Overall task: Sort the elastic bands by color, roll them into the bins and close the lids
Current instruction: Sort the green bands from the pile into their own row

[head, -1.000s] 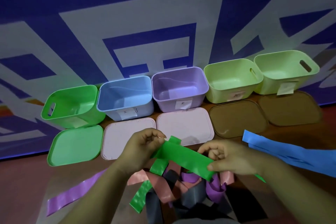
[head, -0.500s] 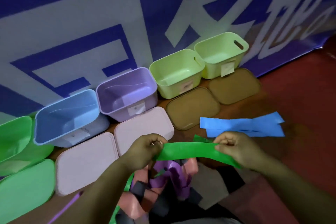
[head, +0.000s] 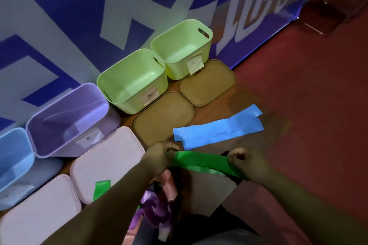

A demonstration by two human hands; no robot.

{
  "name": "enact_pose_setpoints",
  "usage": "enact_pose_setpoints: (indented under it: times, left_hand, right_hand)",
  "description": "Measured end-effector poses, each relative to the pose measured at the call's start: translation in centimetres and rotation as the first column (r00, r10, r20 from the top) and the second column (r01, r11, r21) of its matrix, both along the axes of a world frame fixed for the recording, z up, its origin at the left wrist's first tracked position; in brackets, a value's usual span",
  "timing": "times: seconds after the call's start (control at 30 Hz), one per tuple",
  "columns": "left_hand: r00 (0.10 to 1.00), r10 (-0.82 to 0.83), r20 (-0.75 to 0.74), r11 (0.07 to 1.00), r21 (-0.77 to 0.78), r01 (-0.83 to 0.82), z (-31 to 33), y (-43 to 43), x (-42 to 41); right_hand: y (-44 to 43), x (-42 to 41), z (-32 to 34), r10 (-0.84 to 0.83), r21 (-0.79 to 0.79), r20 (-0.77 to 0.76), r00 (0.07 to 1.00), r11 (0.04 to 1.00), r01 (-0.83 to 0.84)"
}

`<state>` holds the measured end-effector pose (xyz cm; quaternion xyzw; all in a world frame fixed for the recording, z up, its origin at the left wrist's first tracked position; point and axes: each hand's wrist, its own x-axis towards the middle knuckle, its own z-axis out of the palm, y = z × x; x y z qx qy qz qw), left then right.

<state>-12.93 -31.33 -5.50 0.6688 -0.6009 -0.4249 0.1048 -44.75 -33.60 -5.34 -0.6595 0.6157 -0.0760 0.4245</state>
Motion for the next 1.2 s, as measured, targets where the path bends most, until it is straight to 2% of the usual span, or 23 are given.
enact_pose_setpoints:
  times: [0.07,0.13,0.23,0.37,0.6,0.7,0.9,1.13,1.2]
  left_hand:
    - [0.997,0.012,0.070,1.000,-0.018,-0.011,-0.6,0.0,-0.1]
    - [0.991,0.062,0.118,0.996,-0.065,-0.054,-0.6,0.7,0.1]
    - [0.977,0.167,0.129,0.983,-0.093,-0.156,0.4,2.4,0.8]
    - [0.955,0.278,0.099,0.956,-0.129,-0.265,3.0,5.8,1.9]
    - [0.841,0.506,0.192,0.861,-0.056,-0.505,2.6,14.0,7.9]
    - [0.781,0.579,0.234,0.812,-0.082,-0.578,2.7,17.2,9.9]
    - [0.711,0.667,0.221,0.740,-0.087,-0.667,2.8,22.4,13.3]
    - [0.698,0.686,0.206,0.713,0.002,-0.701,1.2,25.7,16.4]
    - [0.705,0.693,0.152,0.709,0.032,-0.704,0.8,26.1,16.7]
  right_hand:
    - [-0.4,-0.4,-0.6,0.067,-0.031,-0.147,0.987,0.997,-0.072]
    - [-0.7,-0.5,-1.2,0.107,-0.124,-0.208,0.972,0.983,-0.135]
    - [-0.8,0.2,-1.4,0.110,-0.227,-0.157,0.981,0.963,-0.144]
    - [-1.2,2.8,-0.9,0.183,-0.173,-0.084,0.980,0.965,-0.195]
    - [0.0,10.9,-0.8,0.371,-0.210,-0.110,0.922,0.898,-0.386]
    - [1.1,14.6,-0.7,0.442,-0.234,-0.127,0.888,0.857,-0.460]
    - [3.5,22.7,0.3,0.592,-0.229,-0.069,0.803,0.774,-0.590]
    - [5.4,31.9,-0.4,0.730,-0.193,-0.076,0.679,0.657,-0.729]
    - [5.7,34.0,-0.7,0.755,-0.165,-0.091,0.650,0.632,-0.757]
